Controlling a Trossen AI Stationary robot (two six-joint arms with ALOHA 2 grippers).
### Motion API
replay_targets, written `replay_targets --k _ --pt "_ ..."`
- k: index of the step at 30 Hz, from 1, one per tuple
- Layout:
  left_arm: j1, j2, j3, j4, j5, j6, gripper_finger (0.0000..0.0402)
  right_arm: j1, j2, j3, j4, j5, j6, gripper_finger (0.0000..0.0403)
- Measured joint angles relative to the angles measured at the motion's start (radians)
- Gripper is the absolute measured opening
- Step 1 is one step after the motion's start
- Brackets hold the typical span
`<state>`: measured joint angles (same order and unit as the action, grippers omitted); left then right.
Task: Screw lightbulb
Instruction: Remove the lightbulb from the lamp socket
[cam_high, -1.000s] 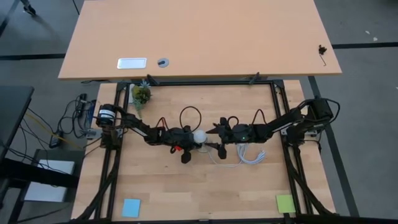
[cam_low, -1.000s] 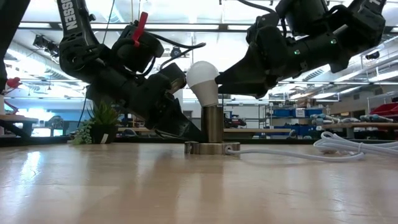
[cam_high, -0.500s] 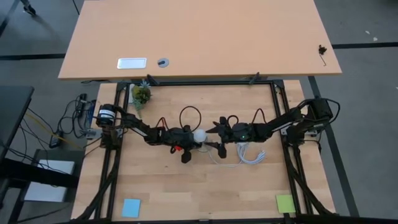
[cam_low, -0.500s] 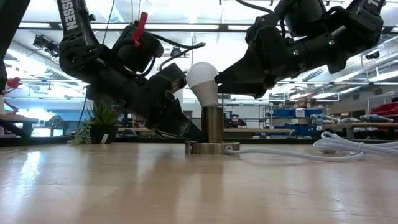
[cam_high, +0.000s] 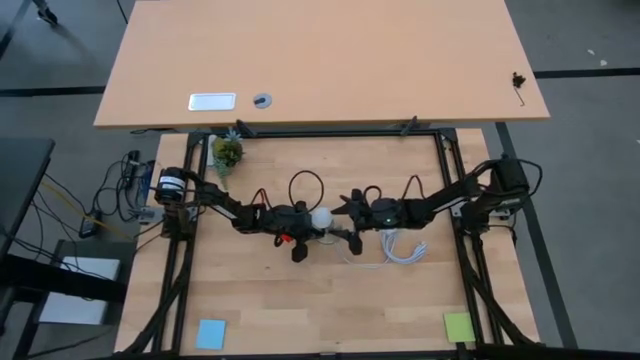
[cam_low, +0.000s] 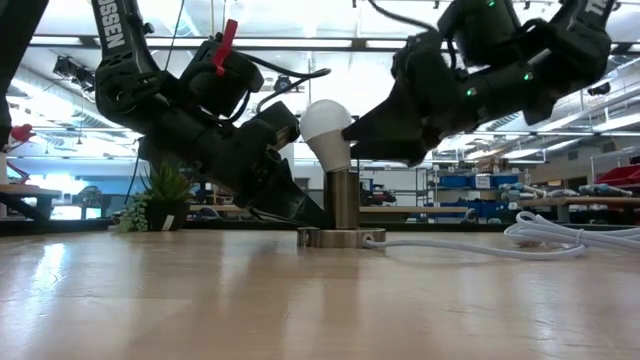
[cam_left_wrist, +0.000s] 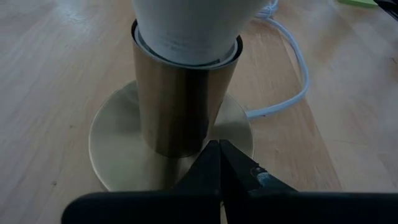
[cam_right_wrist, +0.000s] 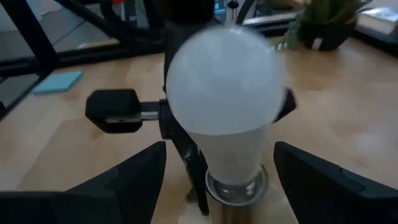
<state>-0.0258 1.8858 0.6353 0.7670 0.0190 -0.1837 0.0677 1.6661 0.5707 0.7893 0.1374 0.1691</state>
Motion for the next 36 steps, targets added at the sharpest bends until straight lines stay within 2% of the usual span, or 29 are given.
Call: replay_targets --k 5,12,21,24,30,36 --pt "0.000 0.000 0.000 -0.001 -0.001 -0.001 0.0000 0.000 0.101 0.075 0.002 0.000 -0.052 0.0301" --pt "0.000 0.000 0.001 -0.006 -0.001 -0.001 0.0000 0.000 0.132 0.109 -0.001 0.018 -0.068 0.0282" --pt "0.000 0.000 0.001 -0.004 -0.002 0.000 0.0000 0.000 0.131 0.109 0.001 0.051 -0.091 0.0186" --pt "0.000 0.000 0.000 -0.004 -0.002 0.000 0.0000 0.000 0.131 0.108 0.011 0.057 -0.094 0.0167" --pt "0.000 0.000 0.000 -0.004 -0.003 0.000 0.0000 0.000 0.110 0.108 0.039 0.056 -0.094 0.0174" --pt "0.000 0.000 0.000 -0.003 -0.008 0.001 0.0000 0.001 0.020 0.108 -0.029 0.056 -0.079 0.0171"
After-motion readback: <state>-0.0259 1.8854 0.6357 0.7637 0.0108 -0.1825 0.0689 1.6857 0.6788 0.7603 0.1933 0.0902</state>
